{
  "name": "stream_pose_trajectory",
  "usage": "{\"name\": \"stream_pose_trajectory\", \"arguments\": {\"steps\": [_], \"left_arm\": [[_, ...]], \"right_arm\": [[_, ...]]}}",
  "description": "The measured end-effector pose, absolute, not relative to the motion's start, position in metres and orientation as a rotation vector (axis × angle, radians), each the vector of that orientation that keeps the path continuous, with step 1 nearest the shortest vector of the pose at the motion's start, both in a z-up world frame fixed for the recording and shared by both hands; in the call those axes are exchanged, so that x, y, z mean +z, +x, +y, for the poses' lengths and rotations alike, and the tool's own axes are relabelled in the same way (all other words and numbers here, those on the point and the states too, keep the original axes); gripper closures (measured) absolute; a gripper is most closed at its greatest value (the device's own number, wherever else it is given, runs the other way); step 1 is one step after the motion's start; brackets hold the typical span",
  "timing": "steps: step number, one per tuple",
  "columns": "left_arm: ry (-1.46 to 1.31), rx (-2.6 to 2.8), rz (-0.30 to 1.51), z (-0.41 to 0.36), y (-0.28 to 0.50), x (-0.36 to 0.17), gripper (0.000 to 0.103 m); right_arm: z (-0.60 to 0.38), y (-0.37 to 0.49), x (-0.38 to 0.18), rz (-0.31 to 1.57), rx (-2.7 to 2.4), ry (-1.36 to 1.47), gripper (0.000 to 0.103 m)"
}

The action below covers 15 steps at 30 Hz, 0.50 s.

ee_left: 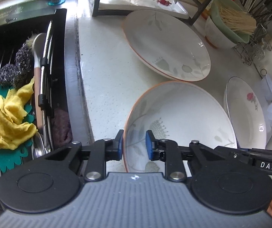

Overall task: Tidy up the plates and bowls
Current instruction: 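Lift the leaf-pattern plate with both grippers toward the rose-pattern plate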

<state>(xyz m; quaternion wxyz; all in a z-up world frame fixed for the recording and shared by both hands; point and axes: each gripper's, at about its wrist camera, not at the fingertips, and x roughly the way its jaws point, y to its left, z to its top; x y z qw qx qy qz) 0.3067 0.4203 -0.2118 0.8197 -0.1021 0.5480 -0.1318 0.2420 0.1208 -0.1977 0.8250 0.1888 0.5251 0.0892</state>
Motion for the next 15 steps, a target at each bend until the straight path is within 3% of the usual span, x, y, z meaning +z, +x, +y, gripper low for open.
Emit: {"name": "stream_pose_trajectory", "arguments": {"steps": [15], "left_arm": [[-0.325,-0.34,1.096,0.411,0.294,-0.156,0.076]], "right_arm": [[0.096,0.235,-0.15,1.057,0.27,0.352,0.083]]}}
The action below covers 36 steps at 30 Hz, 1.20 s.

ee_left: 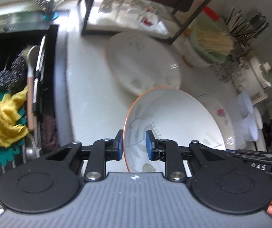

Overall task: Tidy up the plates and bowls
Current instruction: 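Lift the leaf-pattern plate with both grippers toward the rose-pattern plate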

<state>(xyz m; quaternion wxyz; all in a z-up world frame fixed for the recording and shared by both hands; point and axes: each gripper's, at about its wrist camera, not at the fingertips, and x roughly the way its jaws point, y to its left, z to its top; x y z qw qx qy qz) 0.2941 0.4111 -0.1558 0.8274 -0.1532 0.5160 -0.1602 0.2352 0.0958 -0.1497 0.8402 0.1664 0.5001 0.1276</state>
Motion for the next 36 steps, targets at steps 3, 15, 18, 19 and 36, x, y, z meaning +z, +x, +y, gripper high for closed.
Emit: {"name": "stream_pose_trajectory", "arguments": {"steps": [3,15,18,19,36], "left_arm": [[-0.321,-0.35,1.078,0.393,0.296,-0.146,0.076],[-0.26,-0.361,1.078,0.311,0.302,-0.149,0.076],[-0.243,-0.348,1.097,0.293,0.305,-0.155,0.076],[-0.226,-0.34,1.101,0.286,0.306,-0.156,0.076],[-0.136,-0.193,1.186,0.228,0.312,-0.184,0.076]], "right_arm": [[0.081,0.235,-0.144,1.04,0.254,0.347,0.083],[0.01,0.238,-0.151,1.025,0.213,0.375,0.083],[-0.004,0.241,-0.156,1.031,0.216,0.37,0.083],[-0.008,0.242,-0.158,1.032,0.224,0.357,0.083],[-0.048,0.264,-0.2,1.067,0.314,0.308,0.082]]}}
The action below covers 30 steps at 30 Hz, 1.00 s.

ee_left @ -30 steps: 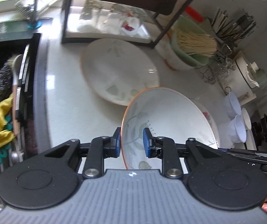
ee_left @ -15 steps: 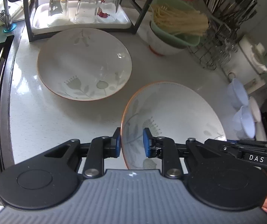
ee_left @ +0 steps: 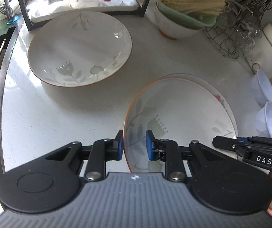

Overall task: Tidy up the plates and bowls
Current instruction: 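Lift the leaf-pattern plate with both grippers toward the rose-pattern plate, then lower the leaf plate onto the rose plate and open both grippers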

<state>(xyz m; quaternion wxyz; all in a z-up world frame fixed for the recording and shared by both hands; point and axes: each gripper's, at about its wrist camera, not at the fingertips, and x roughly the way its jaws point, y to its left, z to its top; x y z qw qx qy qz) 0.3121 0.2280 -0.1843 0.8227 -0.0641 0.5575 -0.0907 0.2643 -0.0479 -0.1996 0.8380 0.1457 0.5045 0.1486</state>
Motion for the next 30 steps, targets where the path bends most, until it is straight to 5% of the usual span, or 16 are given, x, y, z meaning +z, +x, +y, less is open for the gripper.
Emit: {"name": "stream_pose_trajectory", "arguments": {"steps": [30], "left_arm": [[-0.102,-0.088,1.174,0.198,0.31,-0.162,0.074]], "right_arm": [[-0.062,0.258,-0.178,0.936,0.236,0.188,0.084]]}}
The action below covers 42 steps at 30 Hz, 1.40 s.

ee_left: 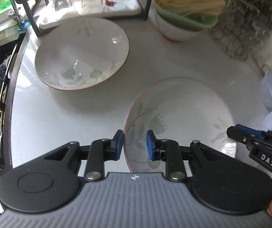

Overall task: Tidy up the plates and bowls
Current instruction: 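Lower the leaf plate onto the rose plate and open both grippers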

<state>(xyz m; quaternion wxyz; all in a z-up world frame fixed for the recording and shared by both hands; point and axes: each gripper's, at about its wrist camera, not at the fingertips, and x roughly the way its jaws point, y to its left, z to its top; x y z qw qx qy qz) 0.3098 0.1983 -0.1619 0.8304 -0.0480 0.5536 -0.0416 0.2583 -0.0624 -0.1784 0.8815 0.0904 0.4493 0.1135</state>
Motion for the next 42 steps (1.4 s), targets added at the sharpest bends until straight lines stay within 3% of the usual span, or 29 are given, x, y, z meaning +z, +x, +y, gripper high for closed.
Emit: {"name": "stream_pose_trajectory", "arguments": {"steps": [6,21,33,42], "left_arm": [[-0.18,-0.127,1.127,0.211,0.303,-0.13,0.074],[-0.152,-0.247,0.814,0.206,0.269,0.002,0.074],[-0.204,-0.141,0.733,0.162,0.202,0.031,0.074],[-0.204,-0.119,0.704,0.119,0.146,0.029,0.073]], "right_arm": [[-0.066,0.252,-0.156,0.897,0.174,0.226,0.084],[-0.071,0.219,-0.047,0.635,0.164,0.309,0.084],[-0.115,0.158,-0.003,0.544,0.264,0.228,0.083],[-0.143,0.119,-0.007,0.536,0.309,0.202,0.083]]}}
